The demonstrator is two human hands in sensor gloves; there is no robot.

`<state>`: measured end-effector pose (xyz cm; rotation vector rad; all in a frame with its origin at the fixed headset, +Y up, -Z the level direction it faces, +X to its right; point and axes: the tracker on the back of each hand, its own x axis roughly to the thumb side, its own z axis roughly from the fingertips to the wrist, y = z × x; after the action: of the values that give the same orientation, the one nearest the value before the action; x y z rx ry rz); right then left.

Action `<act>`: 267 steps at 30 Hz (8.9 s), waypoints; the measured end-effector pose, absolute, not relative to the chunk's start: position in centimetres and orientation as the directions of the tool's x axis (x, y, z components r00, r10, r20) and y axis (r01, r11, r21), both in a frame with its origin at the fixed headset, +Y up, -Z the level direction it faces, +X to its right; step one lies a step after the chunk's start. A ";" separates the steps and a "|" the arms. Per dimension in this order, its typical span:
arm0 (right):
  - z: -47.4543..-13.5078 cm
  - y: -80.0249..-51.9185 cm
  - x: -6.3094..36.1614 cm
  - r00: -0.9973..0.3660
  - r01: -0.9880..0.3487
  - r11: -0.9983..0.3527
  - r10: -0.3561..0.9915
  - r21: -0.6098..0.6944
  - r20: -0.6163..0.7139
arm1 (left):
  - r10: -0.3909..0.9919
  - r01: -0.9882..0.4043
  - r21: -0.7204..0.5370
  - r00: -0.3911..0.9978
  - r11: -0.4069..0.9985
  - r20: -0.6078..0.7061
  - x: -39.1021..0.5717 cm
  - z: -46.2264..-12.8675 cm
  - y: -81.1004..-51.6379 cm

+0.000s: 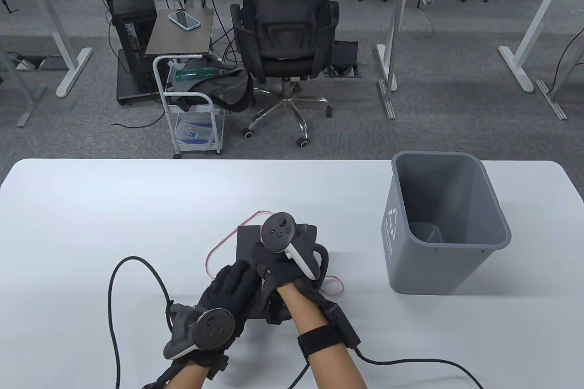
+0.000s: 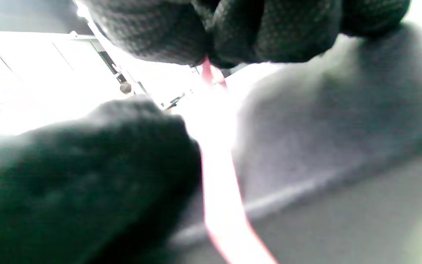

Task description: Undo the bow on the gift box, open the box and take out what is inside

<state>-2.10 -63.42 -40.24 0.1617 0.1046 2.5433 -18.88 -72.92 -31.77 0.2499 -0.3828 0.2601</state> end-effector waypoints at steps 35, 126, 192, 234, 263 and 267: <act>-35.1 -54.9 7.2 -0.836 -0.547 -0.829 0.532 -0.116 0.136 | 0.277 -0.350 0.137 0.883 0.927 0.379 -19.2 -32.1 -73.1; -37.4 -77.7 6.6 -0.875 -0.008 -0.996 0.050 0.088 0.482 | 0.274 -0.357 0.180 0.889 0.917 0.366 -20.4 -32.0 -72.6; -32.0 -70.3 12.6 -0.892 -0.245 -0.960 0.169 -0.135 0.420 | 0.290 -0.363 0.158 0.889 0.919 0.354 -20.4 -31.8 -71.9; -36.3 -77.1 6.1 -0.870 -0.077 -0.996 0.086 0.038 0.486 | 0.315 -0.384 0.148 0.882 0.911 0.351 -20.4 -31.7 -71.9; -29.5 -71.4 12.5 -0.716 0.604 -0.790 -0.598 -0.109 0.360 | 0.302 -0.367 0.151 0.893 0.918 0.335 -20.2 -31.7 -71.7; -29.7 -70.3 13.2 -0.675 0.718 -0.692 -0.665 0.074 0.319 | 0.303 -0.368 0.151 0.893 0.918 0.333 -20.2 -31.7 -71.7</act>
<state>13.22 -70.34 -29.72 0.5719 0.4116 3.8574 -20.15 -71.71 -31.68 0.2130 -0.3100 0.3507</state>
